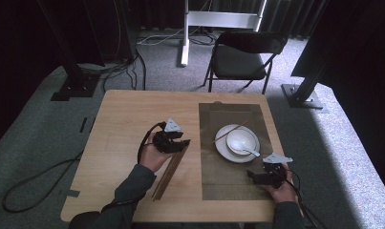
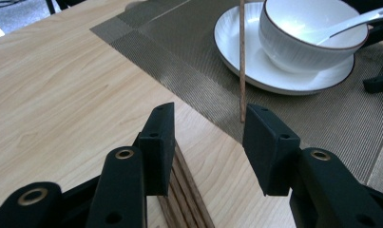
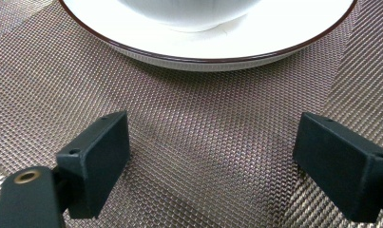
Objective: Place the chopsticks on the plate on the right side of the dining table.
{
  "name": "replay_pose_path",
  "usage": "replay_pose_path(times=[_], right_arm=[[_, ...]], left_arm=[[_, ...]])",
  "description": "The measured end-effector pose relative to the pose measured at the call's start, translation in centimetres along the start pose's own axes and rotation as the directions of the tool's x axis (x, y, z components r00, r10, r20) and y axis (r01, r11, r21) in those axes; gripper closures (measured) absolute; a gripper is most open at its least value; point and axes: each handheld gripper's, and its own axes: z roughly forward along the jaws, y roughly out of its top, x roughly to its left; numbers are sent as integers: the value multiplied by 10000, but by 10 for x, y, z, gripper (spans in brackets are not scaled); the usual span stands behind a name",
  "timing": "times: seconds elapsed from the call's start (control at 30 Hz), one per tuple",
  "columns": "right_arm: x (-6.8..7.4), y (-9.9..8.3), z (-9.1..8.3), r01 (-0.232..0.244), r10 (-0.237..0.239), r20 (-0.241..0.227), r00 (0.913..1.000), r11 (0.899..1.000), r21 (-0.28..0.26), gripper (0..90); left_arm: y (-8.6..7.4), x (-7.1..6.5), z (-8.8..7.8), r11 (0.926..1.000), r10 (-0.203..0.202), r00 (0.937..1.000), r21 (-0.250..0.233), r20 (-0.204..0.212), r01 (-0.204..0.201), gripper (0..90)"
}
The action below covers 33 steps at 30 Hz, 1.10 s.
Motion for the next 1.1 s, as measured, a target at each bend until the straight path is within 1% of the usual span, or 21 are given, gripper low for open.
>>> replay_pose_path(times=[0.03, 0.07, 0.17, 0.2, 0.3, 0.33, 0.43, 0.47, 0.6, 0.83, 0.97, 1.1], right_arm=[[0, 0, 0, 0, 0, 0, 10000, 10000, 0, 115], [0, 0, 0, -1, 1, -1, 10000, 10000, 0, 115], [0, 0, 0, -7, 7, -4, 10000, 10000, 5, 115], [0, 0, 0, -6, 6, -5, 10000, 10000, 7, 115], [0, 0, 0, -5, 5, -8, 10000, 10000, 8, 115], [0, 0, 0, -13, 13, -9, 10000, 10000, 4, 115], [0, 0, 0, -14, 14, -9, 10000, 10000, 5, 115], [0, 0, 0, -14, 14, -9, 10000, 10000, 6, 115], [0, 0, 0, -12, 12, -5, 10000, 10000, 7, 115], [0, 0, 0, -10, 10, -5, 10000, 10000, 7, 115], [0, 0, 0, -12, 12, -7, 10000, 10000, 7, 115], [0, 0, 0, -13, 13, -7, 10000, 10000, 7, 115]], left_arm=[[0, 0, 0, 10000, 0, 10000, 0, 0, 0, 551], [-3, -1, 2, 9999, 72, 9998, 140, -168, -69, 551], [-7, 0, 3, 9998, 22, 9999, 190, -170, -19, 551], [-12, 0, 4, 9997, -99, 9999, 218, -130, 102, 551], [-16, 1, 4, 9995, -179, 9998, 244, -110, 182, 551], [-20, 1, 4, 9993, -282, 9995, 243, -132, 285, 552], [-24, 0, 5, 9988, -347, 9993, 335, -115, 351, 552], [-28, 0, 6, 9983, -421, 9991, 395, -79, 424, 552], [-34, -1, 8, 9975, -524, 9986, 461, -56, 526, 552], [-45, -6, 14, 9957, -538, 9985, 758, 58, 532, 553], [-47, -6, 14, 9953, -506, 9987, 830, 1, 505, 553], [-50, -6, 12, 9943, -592, 9982, 884, -37, 593, 553]])
